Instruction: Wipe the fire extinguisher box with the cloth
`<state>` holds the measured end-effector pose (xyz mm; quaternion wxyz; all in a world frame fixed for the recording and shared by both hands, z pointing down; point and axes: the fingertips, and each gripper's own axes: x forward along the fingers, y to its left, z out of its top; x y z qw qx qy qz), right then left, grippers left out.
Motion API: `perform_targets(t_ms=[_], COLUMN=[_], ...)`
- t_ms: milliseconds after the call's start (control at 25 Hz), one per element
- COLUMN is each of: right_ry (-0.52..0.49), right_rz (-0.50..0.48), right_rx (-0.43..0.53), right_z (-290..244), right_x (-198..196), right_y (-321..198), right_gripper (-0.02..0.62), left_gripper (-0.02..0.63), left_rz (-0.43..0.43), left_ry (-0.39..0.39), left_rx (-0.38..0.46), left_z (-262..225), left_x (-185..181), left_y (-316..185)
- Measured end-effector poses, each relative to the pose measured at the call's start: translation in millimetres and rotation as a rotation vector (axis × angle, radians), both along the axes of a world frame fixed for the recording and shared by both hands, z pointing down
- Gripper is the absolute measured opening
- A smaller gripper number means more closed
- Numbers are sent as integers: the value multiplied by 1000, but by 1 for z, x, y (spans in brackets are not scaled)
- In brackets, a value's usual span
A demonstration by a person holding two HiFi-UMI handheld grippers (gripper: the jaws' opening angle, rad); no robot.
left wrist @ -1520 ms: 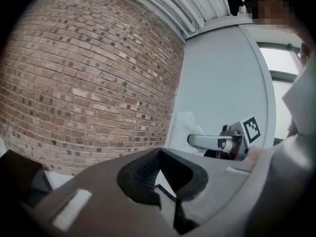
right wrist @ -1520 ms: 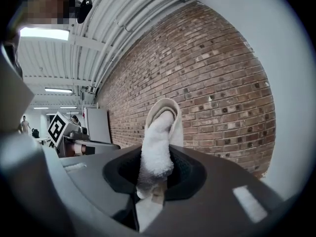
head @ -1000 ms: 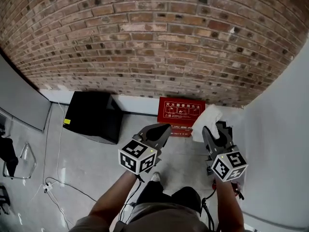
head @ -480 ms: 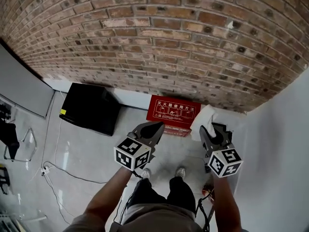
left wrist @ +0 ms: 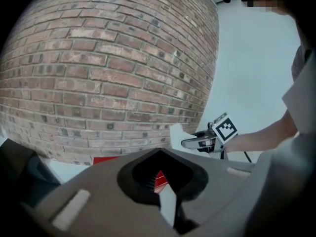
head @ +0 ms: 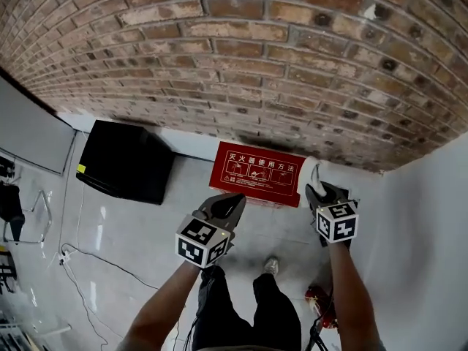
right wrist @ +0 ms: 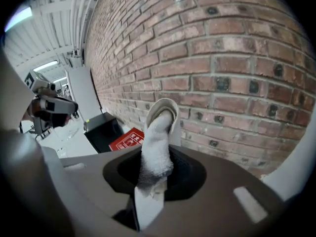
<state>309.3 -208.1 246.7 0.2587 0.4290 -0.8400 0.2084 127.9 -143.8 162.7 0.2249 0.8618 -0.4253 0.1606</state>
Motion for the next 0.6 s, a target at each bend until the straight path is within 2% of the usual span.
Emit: perform_targets(t_ms=[160,280,400,480,600], right_ry=[143,261,384,421,415], right_rz=[-17,-24,-88,-154,-263], right_rx=[-11,18,44,29,-25], right_z=[72,110,138,150,160], right_x=[4,13,9,1,-13], right_y=[-56,-93,-114,-116,-103], right_gripper=[109,109,109,104,98], left_gripper=[0,0,0,0,0], left_rz=[31,61,74,73,77], left_ry=[-22,-30,-32,-27,-23], left_rx=[-43,-84,-122,-146,-156], left_z=[71,120,156,172,189], left_x=[-4,-7,-12,-13,-12], left_y=[-28,-37,-41,-44,-52])
